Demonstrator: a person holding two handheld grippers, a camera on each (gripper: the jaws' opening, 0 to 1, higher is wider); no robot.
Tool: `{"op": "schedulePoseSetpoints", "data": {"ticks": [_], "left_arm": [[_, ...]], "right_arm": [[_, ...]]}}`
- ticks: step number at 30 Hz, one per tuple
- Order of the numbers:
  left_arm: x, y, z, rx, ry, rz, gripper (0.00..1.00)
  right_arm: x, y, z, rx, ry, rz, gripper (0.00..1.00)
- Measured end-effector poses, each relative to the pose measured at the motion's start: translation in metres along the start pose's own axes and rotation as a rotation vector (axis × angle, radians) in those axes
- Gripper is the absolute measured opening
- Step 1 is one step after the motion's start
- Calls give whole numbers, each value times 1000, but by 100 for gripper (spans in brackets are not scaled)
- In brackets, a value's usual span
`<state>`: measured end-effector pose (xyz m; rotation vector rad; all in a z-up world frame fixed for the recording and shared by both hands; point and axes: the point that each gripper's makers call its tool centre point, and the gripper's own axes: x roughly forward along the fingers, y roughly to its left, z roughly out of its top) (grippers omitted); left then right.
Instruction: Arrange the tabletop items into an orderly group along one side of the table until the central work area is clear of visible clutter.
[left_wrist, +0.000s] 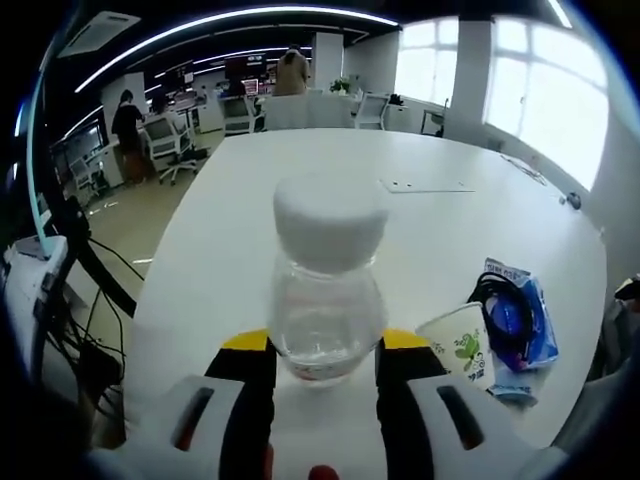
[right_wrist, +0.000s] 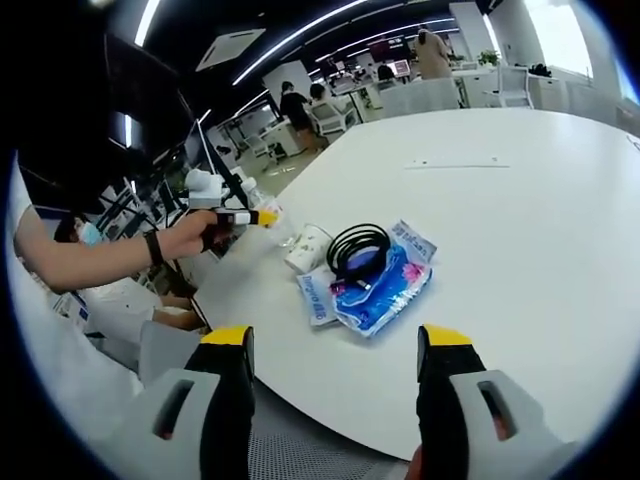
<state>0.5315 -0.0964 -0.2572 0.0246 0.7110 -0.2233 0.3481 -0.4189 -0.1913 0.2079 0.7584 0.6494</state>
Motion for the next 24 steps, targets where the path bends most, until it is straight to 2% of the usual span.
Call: {"op": "schedulePoseSetpoints", "data": {"ticks": [5,15,24], "left_arm": [[-7,-2,0,-19,-14,2,42],[-31,-10,-5,-69,-66,26,42],[-51,-32,-25,-112,-98,33,43]], "right_arm": [[-2,1,0,-4,0,-2,65],[-1,7,1,-17,-4,8,65],[2,16,0,-34,0,27,65]]}}
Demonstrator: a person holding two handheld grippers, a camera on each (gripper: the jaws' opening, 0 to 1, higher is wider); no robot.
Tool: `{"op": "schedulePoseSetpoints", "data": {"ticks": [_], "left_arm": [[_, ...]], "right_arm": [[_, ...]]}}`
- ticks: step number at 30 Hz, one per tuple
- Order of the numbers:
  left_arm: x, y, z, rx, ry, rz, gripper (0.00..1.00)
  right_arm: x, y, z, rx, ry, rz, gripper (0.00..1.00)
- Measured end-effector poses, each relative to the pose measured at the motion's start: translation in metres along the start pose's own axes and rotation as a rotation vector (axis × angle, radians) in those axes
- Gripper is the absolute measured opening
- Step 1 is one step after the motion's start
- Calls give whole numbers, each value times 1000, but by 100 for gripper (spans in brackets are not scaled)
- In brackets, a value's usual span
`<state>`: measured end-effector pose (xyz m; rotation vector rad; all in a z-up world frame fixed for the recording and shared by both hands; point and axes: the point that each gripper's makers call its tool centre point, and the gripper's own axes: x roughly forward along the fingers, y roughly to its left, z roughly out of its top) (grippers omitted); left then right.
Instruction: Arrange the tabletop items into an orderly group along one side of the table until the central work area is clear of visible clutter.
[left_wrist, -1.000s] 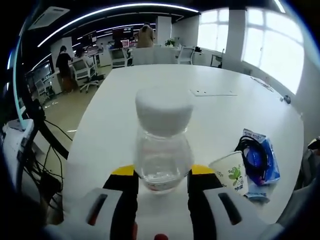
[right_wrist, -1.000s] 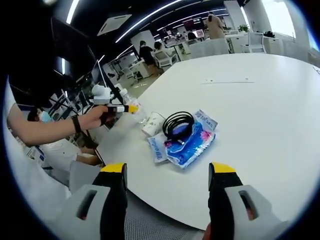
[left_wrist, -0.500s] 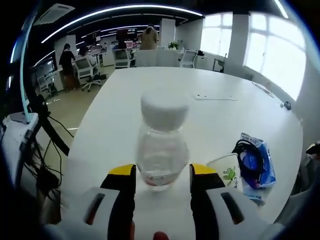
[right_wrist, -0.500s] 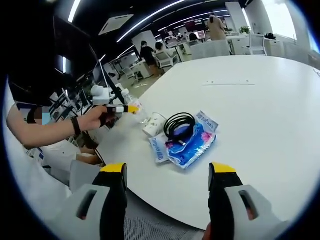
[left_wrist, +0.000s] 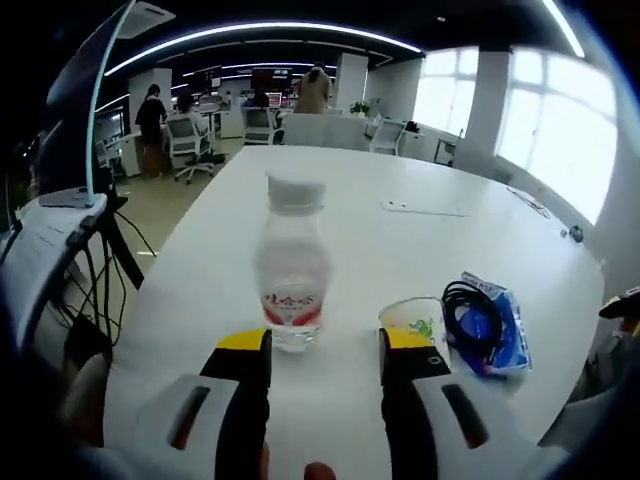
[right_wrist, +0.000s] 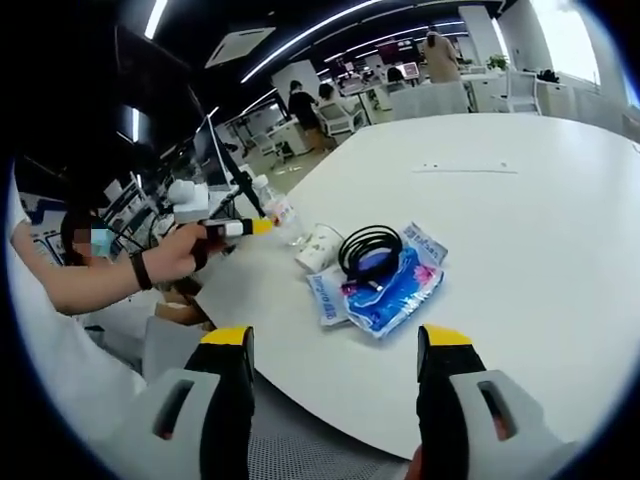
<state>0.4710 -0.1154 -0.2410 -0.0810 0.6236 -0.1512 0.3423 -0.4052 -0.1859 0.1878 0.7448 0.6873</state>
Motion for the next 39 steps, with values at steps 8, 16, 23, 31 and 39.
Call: {"op": "schedulePoseSetpoints", "data": {"ticks": [8,16,23,31,39], "left_arm": [[-14,-17,-13,-10,-7,-14,44],[-17,-32,-23,21,4,-34,45],[-21,-47,-35,34,14,-54,45],[-28,-69,-45,42,16,-81,46],[-24,-90,-45,49,11,-115,46]], "right_arm": [[1,3,2,-11,1,10,66],[3,3,1,-10,2,19,66],[4,2,4,-15,0,24,66],[2,0,2,-14,3,24,66],[0,-2,0,-22,15,28,66]]}}
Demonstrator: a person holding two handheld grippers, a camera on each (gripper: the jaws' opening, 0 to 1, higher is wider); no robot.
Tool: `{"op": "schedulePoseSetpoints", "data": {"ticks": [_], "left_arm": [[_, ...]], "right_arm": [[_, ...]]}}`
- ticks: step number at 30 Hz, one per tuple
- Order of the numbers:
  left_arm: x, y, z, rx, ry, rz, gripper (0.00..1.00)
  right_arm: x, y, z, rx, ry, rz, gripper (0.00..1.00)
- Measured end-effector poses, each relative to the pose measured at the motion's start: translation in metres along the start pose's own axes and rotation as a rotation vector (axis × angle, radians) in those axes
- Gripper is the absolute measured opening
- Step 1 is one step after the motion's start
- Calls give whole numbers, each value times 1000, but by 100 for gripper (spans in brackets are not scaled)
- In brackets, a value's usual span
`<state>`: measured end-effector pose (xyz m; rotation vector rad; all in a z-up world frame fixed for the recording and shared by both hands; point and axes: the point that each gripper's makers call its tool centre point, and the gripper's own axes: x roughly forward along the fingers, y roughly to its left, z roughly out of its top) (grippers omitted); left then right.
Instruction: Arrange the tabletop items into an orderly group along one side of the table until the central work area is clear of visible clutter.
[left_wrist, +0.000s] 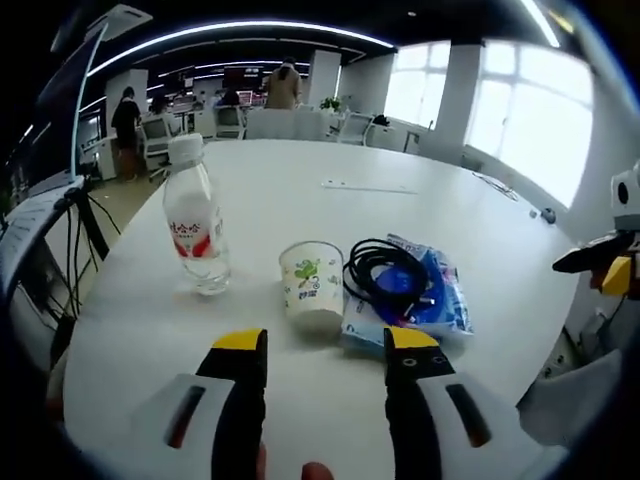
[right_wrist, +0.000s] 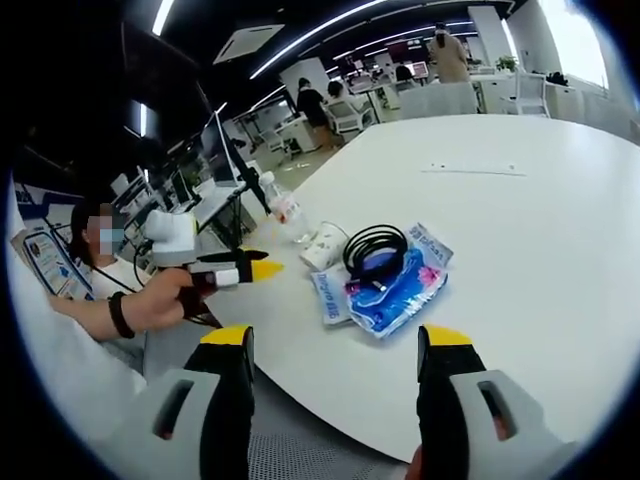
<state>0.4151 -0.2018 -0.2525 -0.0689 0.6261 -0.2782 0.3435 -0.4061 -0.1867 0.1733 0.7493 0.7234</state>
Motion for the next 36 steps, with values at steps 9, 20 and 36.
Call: {"op": "schedulePoseSetpoints", "data": {"ticks": [9,20,36], "left_arm": [[12,-12,24,25,-31,-23,46],[15,0,65,38,-93,-6,46],[22,24,57,50,-16,8,47]], "right_arm": [[-4,-1,1,-5,-3,-1,66],[-5,-1,1,0,-21,0,65],[-3,1,1,16,-39,-5,65]]}}
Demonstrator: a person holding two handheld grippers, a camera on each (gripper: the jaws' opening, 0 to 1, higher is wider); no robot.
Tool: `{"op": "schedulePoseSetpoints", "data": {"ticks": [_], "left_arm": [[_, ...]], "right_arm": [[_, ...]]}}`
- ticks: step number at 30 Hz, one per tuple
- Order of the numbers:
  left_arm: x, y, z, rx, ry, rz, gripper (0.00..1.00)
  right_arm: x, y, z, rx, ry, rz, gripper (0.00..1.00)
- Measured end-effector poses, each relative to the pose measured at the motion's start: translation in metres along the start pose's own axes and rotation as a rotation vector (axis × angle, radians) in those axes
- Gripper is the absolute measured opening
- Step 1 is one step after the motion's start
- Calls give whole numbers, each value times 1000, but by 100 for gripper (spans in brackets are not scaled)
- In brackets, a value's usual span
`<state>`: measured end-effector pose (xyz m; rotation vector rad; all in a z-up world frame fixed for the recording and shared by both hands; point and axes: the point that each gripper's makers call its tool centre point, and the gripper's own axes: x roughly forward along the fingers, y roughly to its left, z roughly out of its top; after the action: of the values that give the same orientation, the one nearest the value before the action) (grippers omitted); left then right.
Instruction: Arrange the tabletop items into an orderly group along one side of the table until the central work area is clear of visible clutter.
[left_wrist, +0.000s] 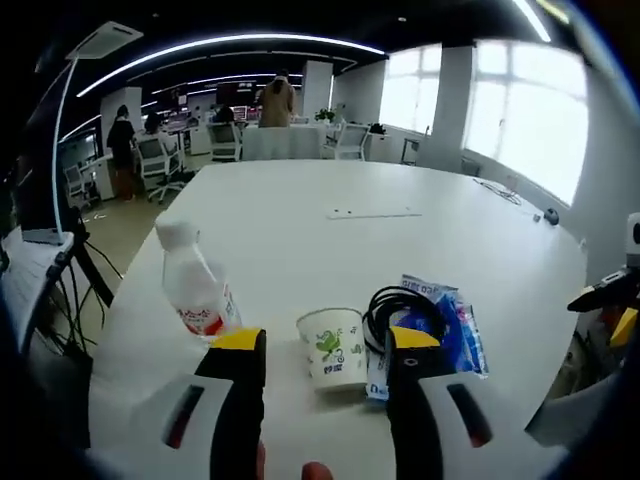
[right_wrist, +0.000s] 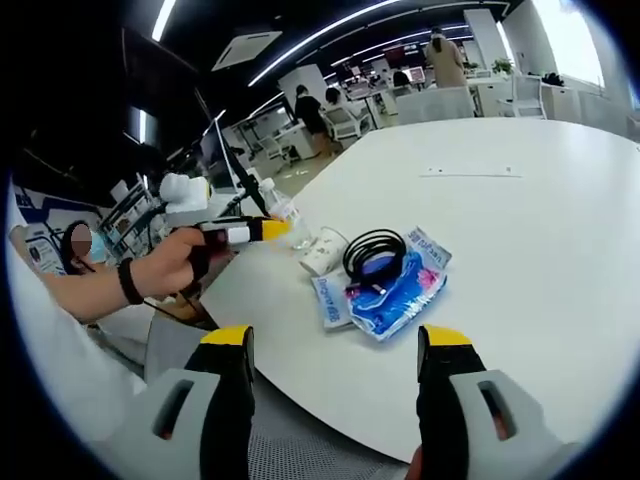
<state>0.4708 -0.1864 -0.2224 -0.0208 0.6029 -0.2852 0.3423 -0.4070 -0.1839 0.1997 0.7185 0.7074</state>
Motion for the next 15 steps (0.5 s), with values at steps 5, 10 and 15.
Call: {"op": "schedulePoseSetpoints", "data": {"ticks": [5,10,15], "left_arm": [[9,0,-5,-2,51,-18,48],[18,0,-12,-6,102,-42,50],[24,-1,-19,-5,140,-51,50]], "right_arm": [[1,0,2,0,-6,-3,65],[2,2,3,-4,-5,-7,65],[2,1,2,1,-4,-12,66]]}}
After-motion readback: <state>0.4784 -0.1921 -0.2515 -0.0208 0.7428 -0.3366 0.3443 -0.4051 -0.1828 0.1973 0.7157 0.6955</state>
